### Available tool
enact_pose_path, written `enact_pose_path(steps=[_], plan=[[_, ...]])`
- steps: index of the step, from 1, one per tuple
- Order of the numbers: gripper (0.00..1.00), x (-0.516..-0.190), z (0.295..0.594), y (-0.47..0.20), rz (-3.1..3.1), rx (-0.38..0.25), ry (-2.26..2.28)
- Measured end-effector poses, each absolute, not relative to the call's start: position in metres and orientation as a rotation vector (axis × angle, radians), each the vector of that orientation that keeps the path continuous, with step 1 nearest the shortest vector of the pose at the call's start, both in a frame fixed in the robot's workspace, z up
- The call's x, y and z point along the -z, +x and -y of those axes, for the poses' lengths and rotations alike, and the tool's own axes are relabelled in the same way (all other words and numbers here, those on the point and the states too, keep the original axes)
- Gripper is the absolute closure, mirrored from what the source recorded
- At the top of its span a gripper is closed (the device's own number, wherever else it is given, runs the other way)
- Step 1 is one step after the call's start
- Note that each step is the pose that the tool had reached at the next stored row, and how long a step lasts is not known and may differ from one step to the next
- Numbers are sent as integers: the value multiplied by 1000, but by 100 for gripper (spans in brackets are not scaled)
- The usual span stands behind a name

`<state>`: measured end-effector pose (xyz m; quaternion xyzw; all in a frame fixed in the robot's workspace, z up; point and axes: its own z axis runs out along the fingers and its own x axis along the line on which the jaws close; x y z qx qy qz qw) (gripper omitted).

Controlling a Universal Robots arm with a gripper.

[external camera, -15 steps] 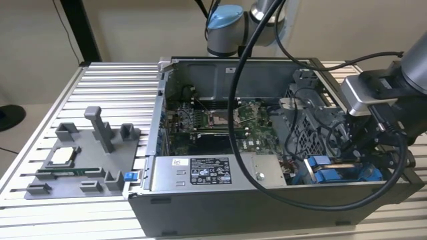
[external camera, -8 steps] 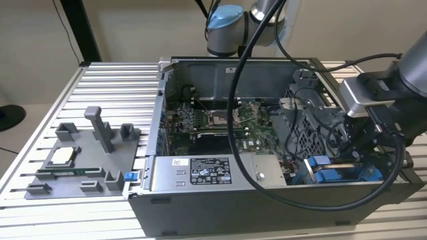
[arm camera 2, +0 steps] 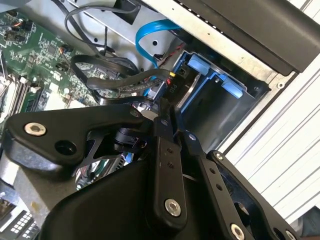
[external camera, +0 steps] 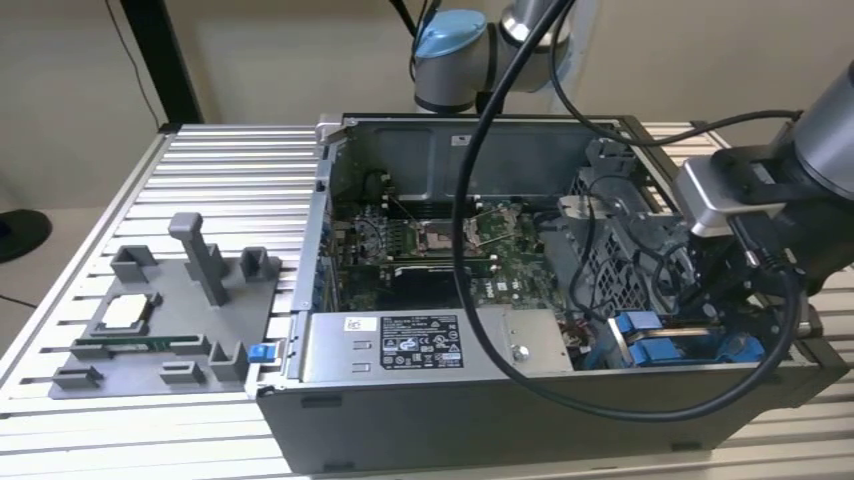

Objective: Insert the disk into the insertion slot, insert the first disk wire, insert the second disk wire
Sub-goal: 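Insert the second disk wire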

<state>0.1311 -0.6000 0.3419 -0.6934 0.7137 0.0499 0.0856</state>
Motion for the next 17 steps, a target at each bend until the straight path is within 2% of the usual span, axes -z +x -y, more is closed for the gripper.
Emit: enact_pose_path(steps=[17], plan=[[100, -329, 597, 131, -2166, -143, -2025]])
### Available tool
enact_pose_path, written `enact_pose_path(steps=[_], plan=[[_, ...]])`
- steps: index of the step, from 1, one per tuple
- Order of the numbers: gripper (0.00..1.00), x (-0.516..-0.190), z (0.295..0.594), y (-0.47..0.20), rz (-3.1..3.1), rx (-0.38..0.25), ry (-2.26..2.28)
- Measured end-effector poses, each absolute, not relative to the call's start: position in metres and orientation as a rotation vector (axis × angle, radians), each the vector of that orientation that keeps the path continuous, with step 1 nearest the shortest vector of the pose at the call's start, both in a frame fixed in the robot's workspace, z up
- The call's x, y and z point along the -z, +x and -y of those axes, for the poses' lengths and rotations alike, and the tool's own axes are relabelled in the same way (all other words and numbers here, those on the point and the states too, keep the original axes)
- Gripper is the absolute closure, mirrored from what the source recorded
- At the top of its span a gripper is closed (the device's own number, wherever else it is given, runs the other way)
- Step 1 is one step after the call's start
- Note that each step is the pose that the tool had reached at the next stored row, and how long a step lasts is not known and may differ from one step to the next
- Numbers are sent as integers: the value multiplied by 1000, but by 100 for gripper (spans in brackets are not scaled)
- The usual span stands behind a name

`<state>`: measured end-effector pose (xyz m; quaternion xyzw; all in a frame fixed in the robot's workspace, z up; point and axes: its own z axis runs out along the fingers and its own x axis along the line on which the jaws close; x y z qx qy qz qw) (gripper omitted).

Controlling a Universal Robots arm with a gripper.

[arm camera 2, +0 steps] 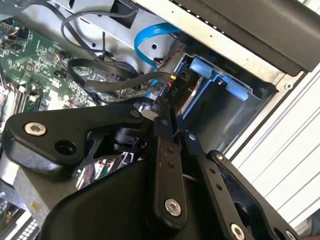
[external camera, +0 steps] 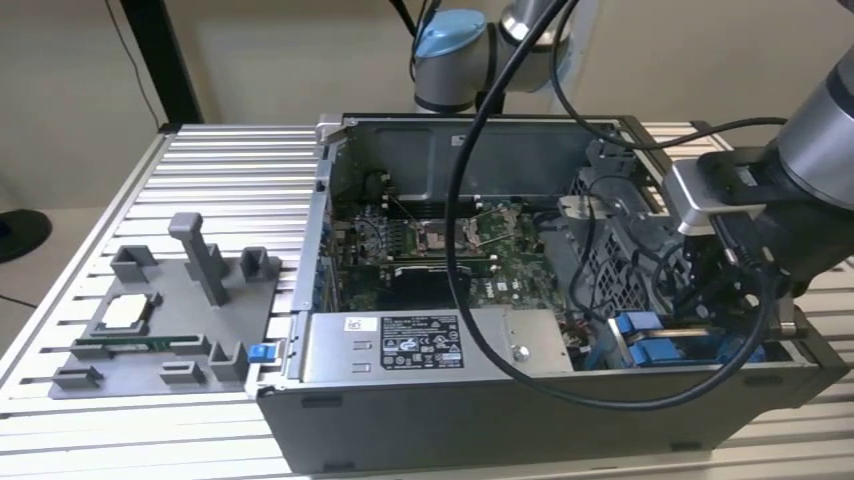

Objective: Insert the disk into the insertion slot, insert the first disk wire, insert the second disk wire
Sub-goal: 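Insert the second disk wire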

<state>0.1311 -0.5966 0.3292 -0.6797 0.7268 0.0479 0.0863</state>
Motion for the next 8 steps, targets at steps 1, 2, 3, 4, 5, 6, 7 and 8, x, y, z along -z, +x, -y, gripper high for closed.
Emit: enact_pose_path(steps=[1, 2, 3, 4, 5, 6, 7, 8], plan=[[100, -329, 597, 131, -2166, -142, -2026], [100, -329, 597, 131, -2166, -142, -2026], [100, -329, 596, 131, -2167, -141, -2026], [100, -328, 596, 131, -2167, -141, -2026], [100, -329, 596, 131, -2167, -141, -2026], [100, -328, 596, 131, -2167, -141, -2026], [0, -327, 596, 131, -2166, -143, -2025], [0, -326, 596, 131, -2165, -144, -2025]])
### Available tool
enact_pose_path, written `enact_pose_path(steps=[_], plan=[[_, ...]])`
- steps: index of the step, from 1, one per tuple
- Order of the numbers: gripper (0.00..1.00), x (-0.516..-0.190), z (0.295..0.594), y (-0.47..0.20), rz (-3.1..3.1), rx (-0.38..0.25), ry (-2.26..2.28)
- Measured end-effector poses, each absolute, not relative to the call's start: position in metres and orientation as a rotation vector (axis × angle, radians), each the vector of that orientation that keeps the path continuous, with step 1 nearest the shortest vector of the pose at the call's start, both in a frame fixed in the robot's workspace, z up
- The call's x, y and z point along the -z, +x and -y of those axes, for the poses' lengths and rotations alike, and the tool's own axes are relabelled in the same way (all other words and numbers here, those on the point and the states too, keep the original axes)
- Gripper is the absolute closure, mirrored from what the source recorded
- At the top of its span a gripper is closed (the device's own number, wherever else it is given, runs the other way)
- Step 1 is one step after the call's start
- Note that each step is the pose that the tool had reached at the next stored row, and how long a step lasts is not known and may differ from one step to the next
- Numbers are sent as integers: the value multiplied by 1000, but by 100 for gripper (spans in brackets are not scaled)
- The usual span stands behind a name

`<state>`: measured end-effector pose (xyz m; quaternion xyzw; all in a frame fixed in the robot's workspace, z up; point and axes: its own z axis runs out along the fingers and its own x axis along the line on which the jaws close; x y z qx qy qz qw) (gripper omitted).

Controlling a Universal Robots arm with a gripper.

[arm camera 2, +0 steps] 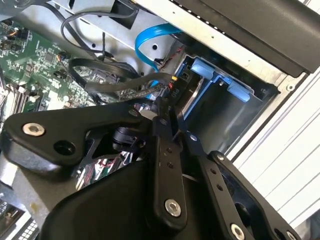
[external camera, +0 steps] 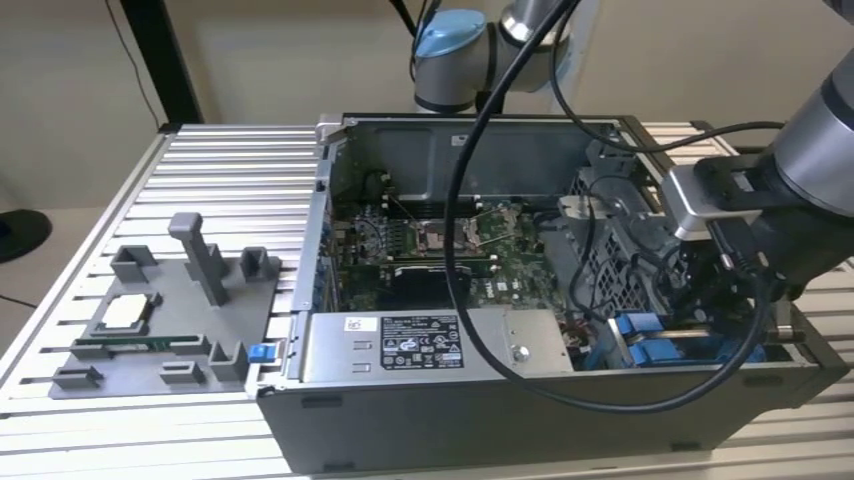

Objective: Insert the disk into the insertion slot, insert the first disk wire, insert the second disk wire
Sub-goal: 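Insert the second disk wire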

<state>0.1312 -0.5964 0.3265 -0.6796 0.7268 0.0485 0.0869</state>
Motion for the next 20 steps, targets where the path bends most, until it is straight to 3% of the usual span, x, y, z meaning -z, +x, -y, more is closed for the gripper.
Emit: enact_pose_path(steps=[20], plan=[[0, -342, 597, 131, -2166, -144, -2025]])
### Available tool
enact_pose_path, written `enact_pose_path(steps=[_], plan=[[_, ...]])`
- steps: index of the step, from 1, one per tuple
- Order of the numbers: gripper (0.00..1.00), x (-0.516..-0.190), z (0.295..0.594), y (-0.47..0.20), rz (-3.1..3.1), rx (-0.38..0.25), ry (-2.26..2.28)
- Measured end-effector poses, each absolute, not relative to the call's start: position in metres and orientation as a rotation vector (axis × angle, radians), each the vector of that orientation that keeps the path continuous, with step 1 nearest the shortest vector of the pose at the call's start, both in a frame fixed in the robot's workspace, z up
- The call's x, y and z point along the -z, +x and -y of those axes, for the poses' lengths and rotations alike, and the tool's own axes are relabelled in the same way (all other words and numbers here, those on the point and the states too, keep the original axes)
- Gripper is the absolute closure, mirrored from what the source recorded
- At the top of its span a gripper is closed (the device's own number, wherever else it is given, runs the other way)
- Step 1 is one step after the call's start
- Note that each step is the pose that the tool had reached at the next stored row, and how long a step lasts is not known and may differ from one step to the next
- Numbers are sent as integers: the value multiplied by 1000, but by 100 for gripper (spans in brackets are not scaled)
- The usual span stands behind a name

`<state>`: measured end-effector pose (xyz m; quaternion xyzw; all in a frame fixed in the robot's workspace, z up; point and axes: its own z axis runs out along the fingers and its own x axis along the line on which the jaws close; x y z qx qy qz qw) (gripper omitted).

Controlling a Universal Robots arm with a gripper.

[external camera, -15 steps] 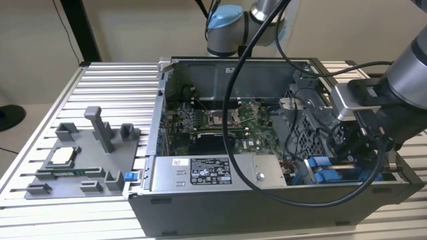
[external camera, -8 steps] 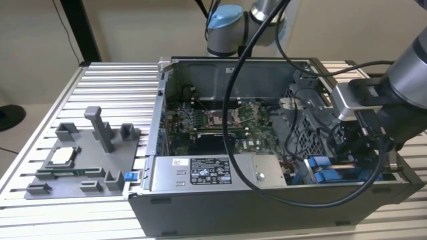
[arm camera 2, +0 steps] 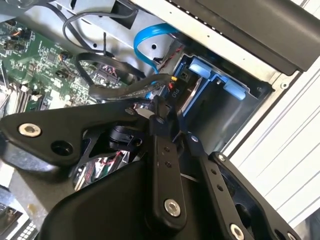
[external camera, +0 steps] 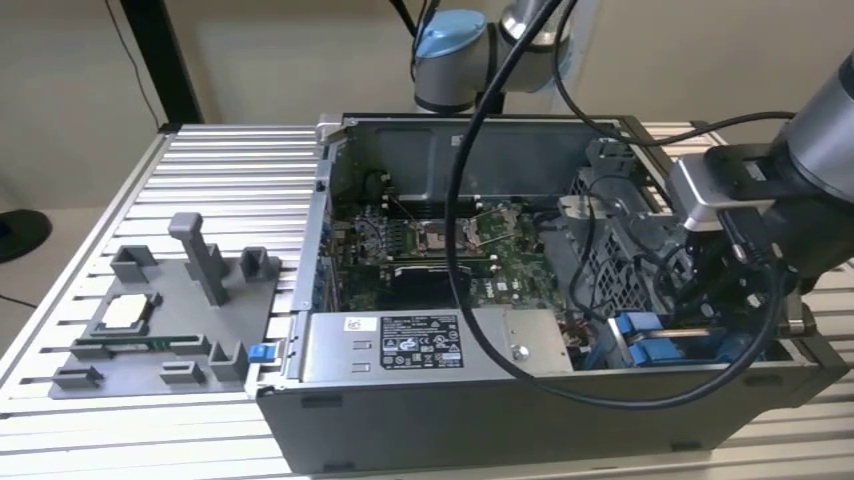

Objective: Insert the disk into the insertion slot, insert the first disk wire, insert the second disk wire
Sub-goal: 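Insert the second disk wire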

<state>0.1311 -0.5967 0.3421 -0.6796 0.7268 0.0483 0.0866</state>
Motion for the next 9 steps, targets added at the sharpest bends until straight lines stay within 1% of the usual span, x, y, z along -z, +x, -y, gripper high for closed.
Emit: enact_pose_path(steps=[9], plan=[[0, -365, 597, 131, -2168, -147, -2026]])
